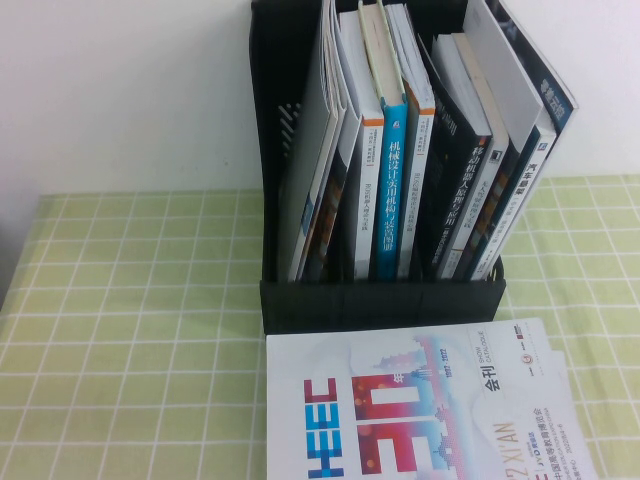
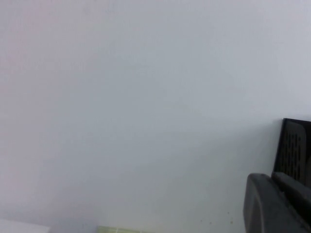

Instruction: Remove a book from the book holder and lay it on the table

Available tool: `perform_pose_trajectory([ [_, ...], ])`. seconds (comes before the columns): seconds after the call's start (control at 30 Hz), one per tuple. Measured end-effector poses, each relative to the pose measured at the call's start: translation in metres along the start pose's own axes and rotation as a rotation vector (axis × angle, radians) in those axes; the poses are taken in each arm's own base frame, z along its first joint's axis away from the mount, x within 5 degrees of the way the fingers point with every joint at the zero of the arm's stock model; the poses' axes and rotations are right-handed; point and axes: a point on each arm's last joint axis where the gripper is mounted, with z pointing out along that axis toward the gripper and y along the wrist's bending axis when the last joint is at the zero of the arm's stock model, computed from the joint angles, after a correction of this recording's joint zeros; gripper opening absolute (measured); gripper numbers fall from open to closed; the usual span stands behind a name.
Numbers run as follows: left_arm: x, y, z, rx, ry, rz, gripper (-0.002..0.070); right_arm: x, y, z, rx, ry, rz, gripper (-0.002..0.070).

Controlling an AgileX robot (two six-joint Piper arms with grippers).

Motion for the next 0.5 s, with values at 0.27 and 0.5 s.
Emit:
perform_pose_trajectory([
  [0.27,-0.006,0.0,0.0,0.004,-0.069,-0.06,-0.0003,-0.023,0.003,-0.003,-0.038,-0.25,0.023,-0.0002],
  [0.5,-0.028,-0.001,-0.005,0.042,-0.318,-0.208,-0.0003,-0.033,0.002,-0.006,-0.036,-0.367,0.068,-0.0002],
])
